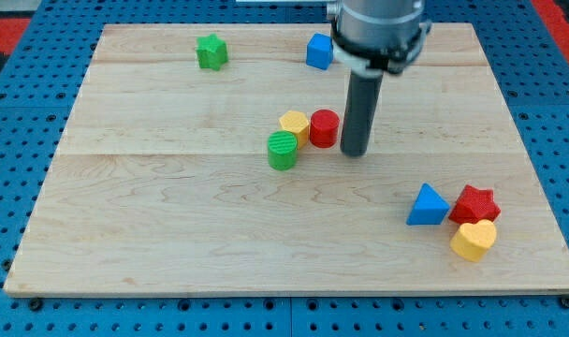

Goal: Push the green circle bottom to the green star

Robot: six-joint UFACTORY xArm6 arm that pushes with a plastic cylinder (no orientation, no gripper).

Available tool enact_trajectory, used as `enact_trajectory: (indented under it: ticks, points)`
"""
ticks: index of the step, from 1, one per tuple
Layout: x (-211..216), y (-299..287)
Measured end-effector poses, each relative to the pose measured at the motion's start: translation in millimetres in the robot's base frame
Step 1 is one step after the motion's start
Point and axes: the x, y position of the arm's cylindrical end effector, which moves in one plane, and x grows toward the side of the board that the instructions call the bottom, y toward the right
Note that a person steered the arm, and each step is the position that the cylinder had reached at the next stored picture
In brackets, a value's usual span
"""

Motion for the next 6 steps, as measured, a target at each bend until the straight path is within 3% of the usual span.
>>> enact_trajectory:
  ticks: [1, 3, 4, 6]
  points:
    - [5, -59]
    - [-47, -169]
    - [-82, -183]
    - [-92, -158]
